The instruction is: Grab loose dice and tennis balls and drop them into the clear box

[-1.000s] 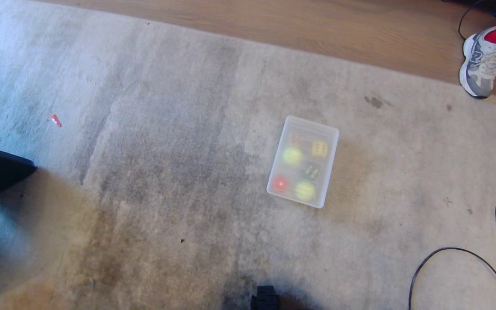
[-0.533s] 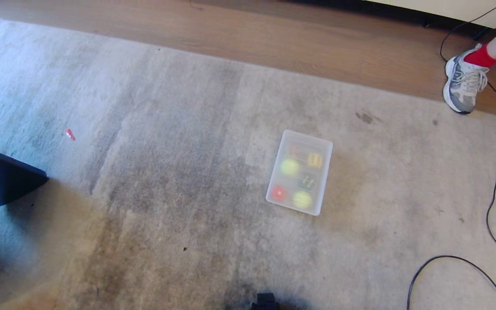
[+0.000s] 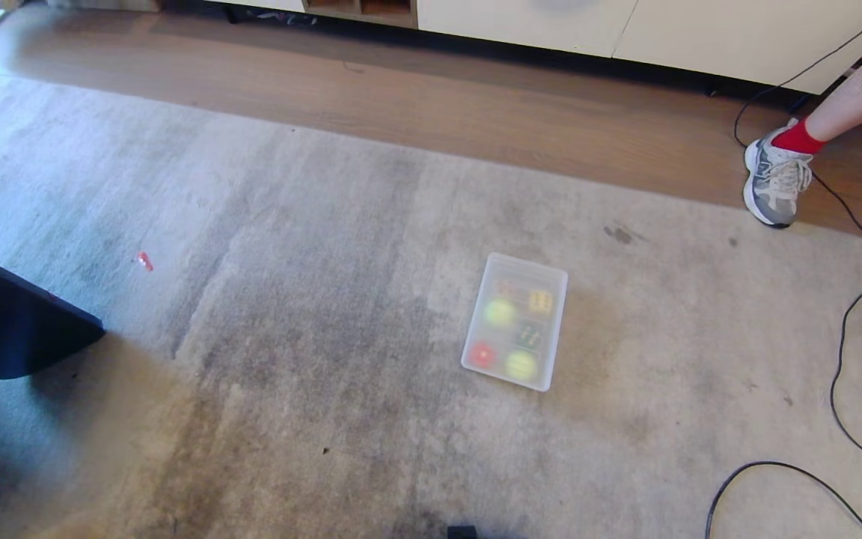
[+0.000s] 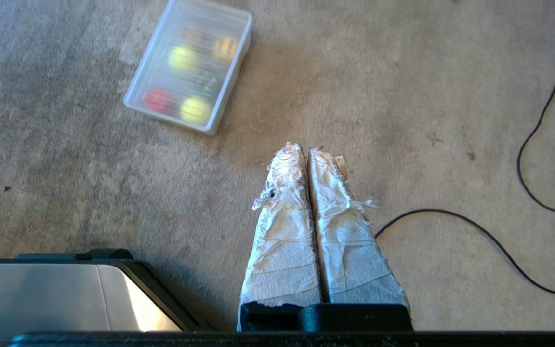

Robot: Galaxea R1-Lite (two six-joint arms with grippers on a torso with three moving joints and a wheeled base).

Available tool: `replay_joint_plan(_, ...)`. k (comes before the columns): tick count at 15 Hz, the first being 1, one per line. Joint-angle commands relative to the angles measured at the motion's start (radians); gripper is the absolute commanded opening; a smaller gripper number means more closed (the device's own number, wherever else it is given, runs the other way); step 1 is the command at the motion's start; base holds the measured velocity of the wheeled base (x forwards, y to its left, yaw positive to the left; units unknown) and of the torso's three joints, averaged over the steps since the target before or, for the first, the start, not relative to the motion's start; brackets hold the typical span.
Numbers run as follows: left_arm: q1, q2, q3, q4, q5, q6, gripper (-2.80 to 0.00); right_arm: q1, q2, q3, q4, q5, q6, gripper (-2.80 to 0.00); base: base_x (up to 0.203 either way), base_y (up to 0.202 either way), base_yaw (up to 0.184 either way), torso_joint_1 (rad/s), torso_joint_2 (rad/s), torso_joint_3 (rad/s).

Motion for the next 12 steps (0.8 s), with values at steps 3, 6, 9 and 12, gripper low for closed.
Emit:
replay_joint_plan(3, 0.0, 0.0, 0.0, 0.0, -0.001, 0.001, -2.8, 0.0, 0.001, 0.0, 0.0, 0.0, 0.0, -2.8, 0.0, 0.0, 0.0, 0.003, 0.0, 0.206)
replay_joint_plan(6, 0.0, 0.0, 0.0, 0.0, 0.001, -0.004, -2.8, 0.0, 0.001, 0.0, 0.001, 0.0, 0.0, -2.8, 0.0, 0.0, 0.0, 0.003, 0.0, 0.2)
replay_joint_plan(9, 0.0, 0.0, 0.0, 0.0, 0.001, -0.004, -2.8, 0.0, 0.001, 0.0, 0.0, 0.0, 0.0, -2.8, 0.0, 0.0, 0.0, 0.003, 0.0, 0.201)
replay_joint_plan(12, 0.0, 0.0, 0.0, 0.001, 0.001, -0.006, -2.8, 0.0, 0.001, 0.0, 0.0, 0.0, 0.0, -2.8, 0.0, 0.0, 0.0, 0.001, 0.0, 0.201)
